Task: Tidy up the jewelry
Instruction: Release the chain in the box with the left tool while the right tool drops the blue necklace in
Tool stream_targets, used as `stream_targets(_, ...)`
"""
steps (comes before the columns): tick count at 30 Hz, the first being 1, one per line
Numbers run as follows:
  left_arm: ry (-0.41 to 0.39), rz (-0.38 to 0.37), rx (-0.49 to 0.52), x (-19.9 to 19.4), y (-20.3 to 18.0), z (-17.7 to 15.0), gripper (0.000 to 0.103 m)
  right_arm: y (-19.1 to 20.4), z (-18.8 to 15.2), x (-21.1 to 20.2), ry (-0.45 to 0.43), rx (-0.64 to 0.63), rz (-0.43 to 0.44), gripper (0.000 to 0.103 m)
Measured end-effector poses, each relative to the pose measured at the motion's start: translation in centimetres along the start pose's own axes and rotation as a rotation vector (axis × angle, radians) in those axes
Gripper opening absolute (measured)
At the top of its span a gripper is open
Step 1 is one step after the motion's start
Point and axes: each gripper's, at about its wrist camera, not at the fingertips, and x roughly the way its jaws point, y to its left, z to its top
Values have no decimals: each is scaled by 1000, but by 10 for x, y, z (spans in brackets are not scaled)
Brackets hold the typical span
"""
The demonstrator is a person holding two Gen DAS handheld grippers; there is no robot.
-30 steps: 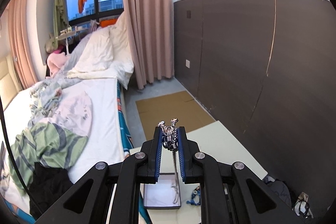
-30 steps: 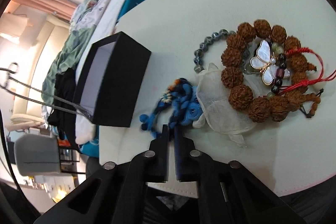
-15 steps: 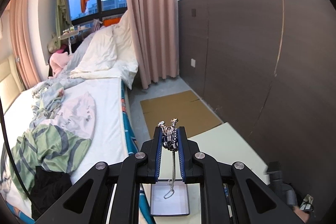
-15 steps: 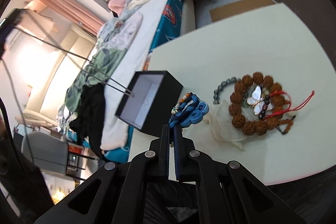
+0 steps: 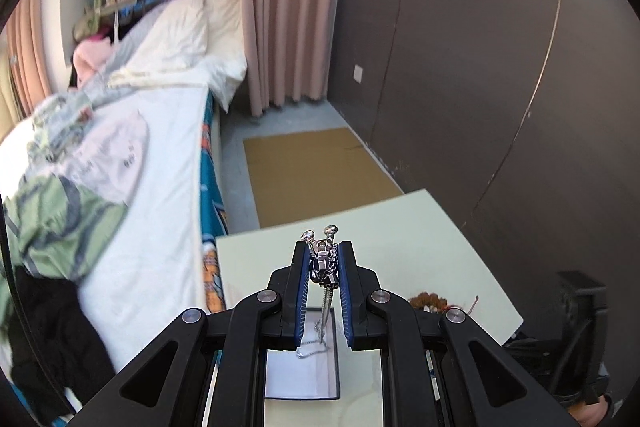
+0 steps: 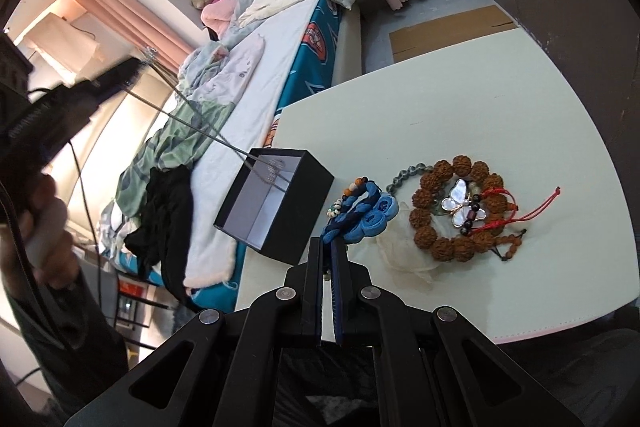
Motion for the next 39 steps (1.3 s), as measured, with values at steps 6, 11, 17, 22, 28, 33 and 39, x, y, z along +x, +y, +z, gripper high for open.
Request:
stream_targets(6, 63, -27, -61, 33, 7, -20, 14, 0, 2, 0, -2, 3, -9, 5)
stream_targets(11, 132, -42, -138, 59, 15, -42, 15, 3, 7, -1, -7, -6, -7, 5)
stream_targets(17, 195, -88, -256, 71, 37, -57, 29, 16, 17, 6, -10, -27, 10, 5)
stream_targets(22, 134, -77, -312, 49, 57, -62, 64, 32, 28, 19, -4, -46, 39, 5)
stream_targets(28, 111, -55, -352, 26, 81, -72, 64, 58, 37, 47, 33, -82, 69, 5)
stream_targets(33, 103, -30, -385, 11, 101, -84, 64, 79, 41, 72, 72, -121, 73, 5)
stream_targets(39, 92, -12, -416, 0, 116, -93, 64, 83, 40, 105, 145, -139, -23, 7)
